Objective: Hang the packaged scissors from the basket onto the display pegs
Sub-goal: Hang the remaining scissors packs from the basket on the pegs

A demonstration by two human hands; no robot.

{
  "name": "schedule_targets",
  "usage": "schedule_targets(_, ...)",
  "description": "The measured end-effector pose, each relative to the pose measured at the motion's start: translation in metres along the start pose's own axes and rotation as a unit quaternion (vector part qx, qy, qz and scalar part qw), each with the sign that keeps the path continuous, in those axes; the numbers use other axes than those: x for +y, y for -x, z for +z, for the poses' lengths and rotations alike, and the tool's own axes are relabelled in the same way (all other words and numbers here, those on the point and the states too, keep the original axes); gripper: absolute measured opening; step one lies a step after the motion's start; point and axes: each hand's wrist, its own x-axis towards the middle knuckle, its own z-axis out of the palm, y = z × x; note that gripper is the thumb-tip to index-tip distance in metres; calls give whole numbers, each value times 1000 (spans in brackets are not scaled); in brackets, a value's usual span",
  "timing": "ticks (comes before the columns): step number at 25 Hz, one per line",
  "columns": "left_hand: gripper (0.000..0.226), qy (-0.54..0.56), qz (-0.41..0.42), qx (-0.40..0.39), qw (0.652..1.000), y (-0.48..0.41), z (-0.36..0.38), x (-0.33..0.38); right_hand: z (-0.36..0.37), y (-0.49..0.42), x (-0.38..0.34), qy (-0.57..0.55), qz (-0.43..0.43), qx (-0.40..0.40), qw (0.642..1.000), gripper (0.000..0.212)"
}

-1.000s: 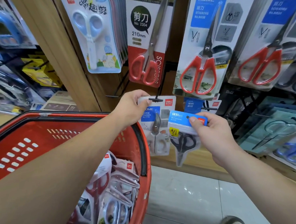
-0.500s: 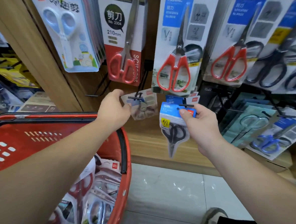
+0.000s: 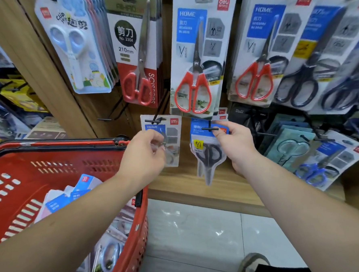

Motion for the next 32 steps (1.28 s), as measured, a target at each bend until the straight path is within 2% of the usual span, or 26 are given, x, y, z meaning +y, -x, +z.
schedule_targets(3, 21, -4, 26, -11, 1000, 2, 11, 8, -3, -4, -3, 29, -3, -31, 999, 18)
schedule_targets(5, 21, -6, 36, -7, 999, 0, 18, 10, -2, -4, -1, 38, -13, -30, 999, 24)
schedule_targets(7, 19, 2, 32, -7, 999, -2, 25, 13, -2, -3, 1, 38, -20, -12, 999, 25)
schedule_targets(9, 19, 7, 27, -20, 999, -4, 32, 17, -2, -4, 4, 43, -18, 4, 999, 17)
schedule_targets(17, 25, 28, -9, -85, 996, -17, 54, 22, -7, -9, 4, 135, -67, -6, 989, 15)
schedule_targets(22, 26, 72, -13, -68, 995, -23, 62, 28, -8, -11, 3, 123, -77, -8, 989, 14)
schedule_targets(26, 17, 141, -63, -29, 988, -45, 73, 35, -14, -11, 0, 117, -63, -19, 991, 12)
schedule_targets(29, 14, 161, -99, -23, 982, -58, 75, 33, -16, -13, -4, 160, -36, 33, 986, 7)
schedule_targets(32, 14, 152, -105, -39, 982, -60, 74, 29, -12, -12, -5, 241, 26, 76, 967, 29)
